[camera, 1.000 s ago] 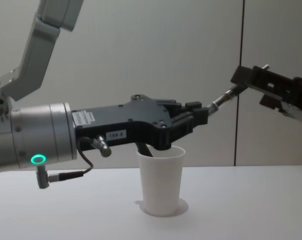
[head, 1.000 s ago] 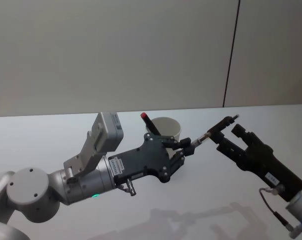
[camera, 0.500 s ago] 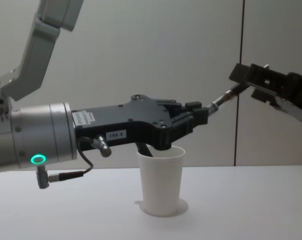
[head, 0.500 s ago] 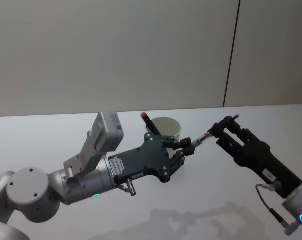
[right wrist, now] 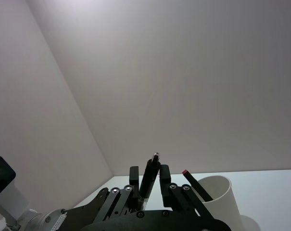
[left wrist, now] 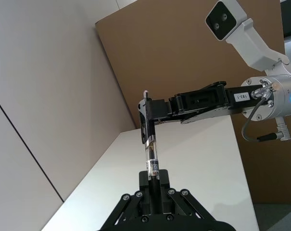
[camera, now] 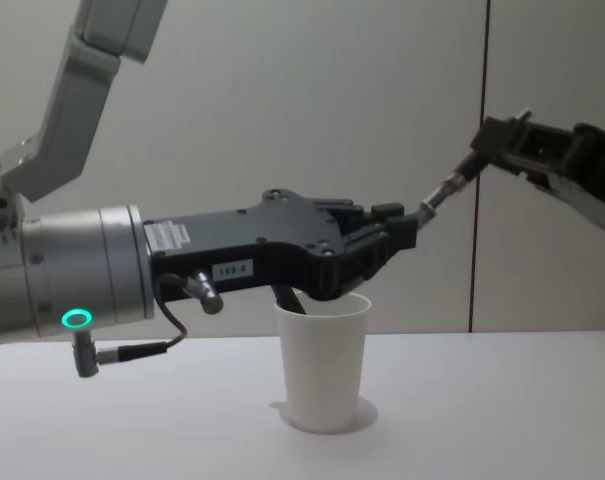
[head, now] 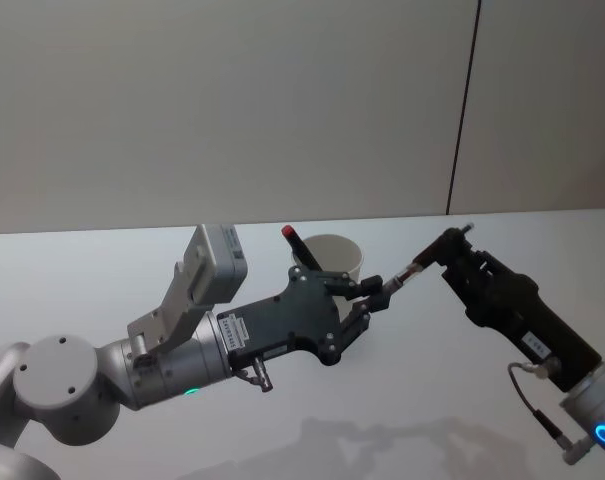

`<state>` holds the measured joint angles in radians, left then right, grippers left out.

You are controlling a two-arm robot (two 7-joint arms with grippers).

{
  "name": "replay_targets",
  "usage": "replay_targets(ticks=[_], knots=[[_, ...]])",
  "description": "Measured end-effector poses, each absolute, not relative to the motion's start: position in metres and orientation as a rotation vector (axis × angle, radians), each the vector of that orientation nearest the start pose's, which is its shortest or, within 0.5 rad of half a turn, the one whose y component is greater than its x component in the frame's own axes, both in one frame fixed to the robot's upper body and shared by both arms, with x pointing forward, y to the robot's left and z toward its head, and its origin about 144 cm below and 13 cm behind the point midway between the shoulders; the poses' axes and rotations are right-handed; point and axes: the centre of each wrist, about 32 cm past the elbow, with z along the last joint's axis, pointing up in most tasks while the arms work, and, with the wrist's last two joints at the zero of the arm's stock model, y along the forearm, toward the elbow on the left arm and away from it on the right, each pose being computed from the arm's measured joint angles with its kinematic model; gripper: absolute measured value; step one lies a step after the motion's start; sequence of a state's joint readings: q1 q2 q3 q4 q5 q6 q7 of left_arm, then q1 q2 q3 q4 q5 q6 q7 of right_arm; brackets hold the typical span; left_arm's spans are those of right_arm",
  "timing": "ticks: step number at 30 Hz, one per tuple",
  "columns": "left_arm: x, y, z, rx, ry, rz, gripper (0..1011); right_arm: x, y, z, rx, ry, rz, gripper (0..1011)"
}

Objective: Place the pen into the pen holder.

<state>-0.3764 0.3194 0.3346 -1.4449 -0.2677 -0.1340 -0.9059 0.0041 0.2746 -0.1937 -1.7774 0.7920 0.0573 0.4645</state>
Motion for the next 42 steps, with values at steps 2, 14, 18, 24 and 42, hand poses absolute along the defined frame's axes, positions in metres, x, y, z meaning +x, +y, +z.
replay_targets(ticks=[2,14,18,24,42], knots=[[0.5467,0.2323,1.2248,0.005,-0.310,0.386,129,0.4497,-0.2297,1.2006,0.476,0.254,-0.788,228],[0.5467,0.2323,1.2249,0.005,-0.310,0.386,127,0.4498,-0.2283,1.2023,0.479,0.239,-0.785,145],[0.5467,0.2322,1.2249,0.005,-0.310,0.386,127,0.4497,-0.2282,1.2027,0.476,0.235,-0.788,145],[0.5467,0.2322,1.2249,0.005,-0.310,0.386,127,0.4495,-0.2283,1.2031,0.471,0.230,-0.794,145],[0.5467,0.2323,1.2248,0.006,-0.310,0.386,624,0.4500,-0.2296,1.2023,0.462,0.220,-0.808,144]])
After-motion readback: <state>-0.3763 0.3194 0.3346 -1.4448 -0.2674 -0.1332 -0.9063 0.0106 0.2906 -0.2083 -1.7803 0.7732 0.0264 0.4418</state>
